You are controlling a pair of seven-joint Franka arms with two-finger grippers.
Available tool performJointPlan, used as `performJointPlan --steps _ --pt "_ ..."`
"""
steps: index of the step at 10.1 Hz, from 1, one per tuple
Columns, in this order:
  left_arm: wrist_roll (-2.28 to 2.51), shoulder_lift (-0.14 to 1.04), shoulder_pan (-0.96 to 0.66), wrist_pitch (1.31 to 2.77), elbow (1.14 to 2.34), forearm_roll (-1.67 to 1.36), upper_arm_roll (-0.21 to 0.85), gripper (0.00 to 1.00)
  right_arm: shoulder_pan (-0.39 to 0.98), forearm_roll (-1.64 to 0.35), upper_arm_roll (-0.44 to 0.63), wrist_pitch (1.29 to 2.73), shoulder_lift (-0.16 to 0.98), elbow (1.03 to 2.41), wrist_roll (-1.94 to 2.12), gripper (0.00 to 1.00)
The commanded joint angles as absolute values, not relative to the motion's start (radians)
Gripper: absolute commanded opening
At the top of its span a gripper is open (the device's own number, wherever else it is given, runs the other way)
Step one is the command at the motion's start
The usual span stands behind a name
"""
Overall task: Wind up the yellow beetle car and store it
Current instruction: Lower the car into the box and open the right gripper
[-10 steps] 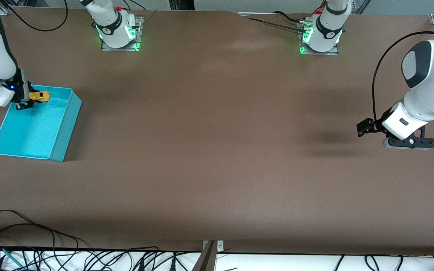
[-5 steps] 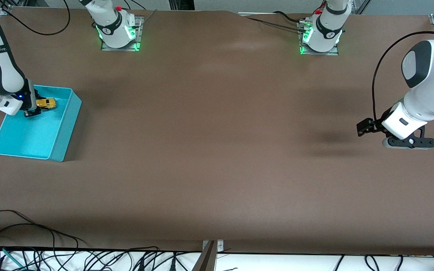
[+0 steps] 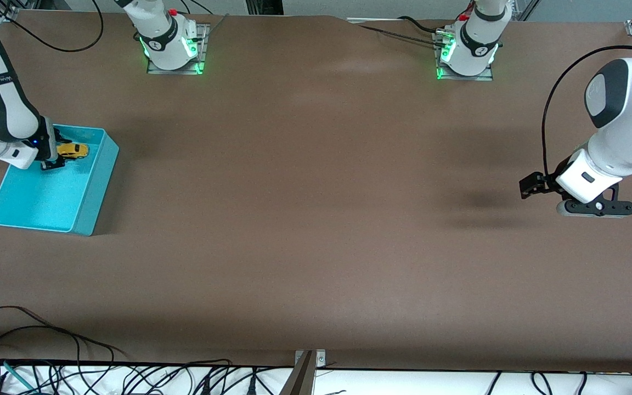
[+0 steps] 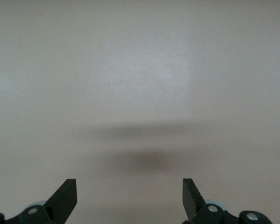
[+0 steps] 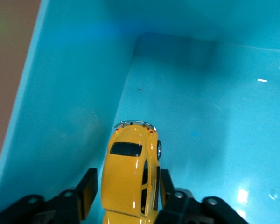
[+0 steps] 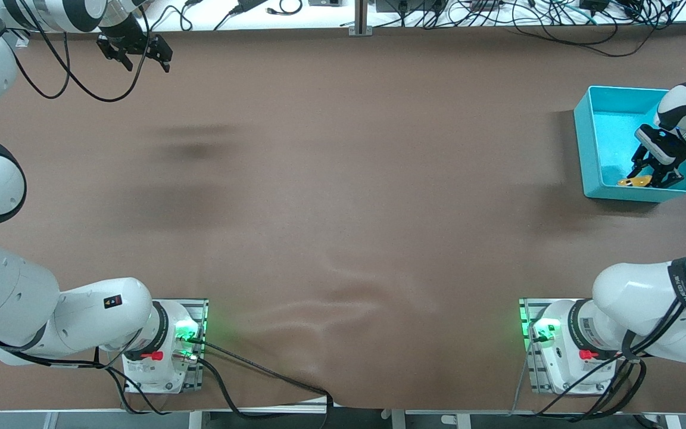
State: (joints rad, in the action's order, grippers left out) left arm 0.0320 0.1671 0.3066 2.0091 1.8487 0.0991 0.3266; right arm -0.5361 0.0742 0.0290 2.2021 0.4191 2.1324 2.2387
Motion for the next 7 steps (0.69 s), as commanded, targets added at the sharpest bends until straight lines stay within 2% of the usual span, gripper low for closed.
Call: performJointPlan --steps 1,4,7 --pt "0.000 0.160 0.313 1.994 1.845 0.074 0.328 1.00 -0.551 0.061 0.021 2.125 0.381 2.114 2.255 1.00" --pt "0.000 0.161 0.313 1.994 1.845 0.074 0.328 1.00 -0.549 0.035 -0.003 2.083 0.289 2.114 2.177 1.00" --pt "0.000 0.161 0.313 1.994 1.845 0.074 0.328 1.00 -0.532 0.034 -0.095 1.984 0.227 2.043 1.864 1.00"
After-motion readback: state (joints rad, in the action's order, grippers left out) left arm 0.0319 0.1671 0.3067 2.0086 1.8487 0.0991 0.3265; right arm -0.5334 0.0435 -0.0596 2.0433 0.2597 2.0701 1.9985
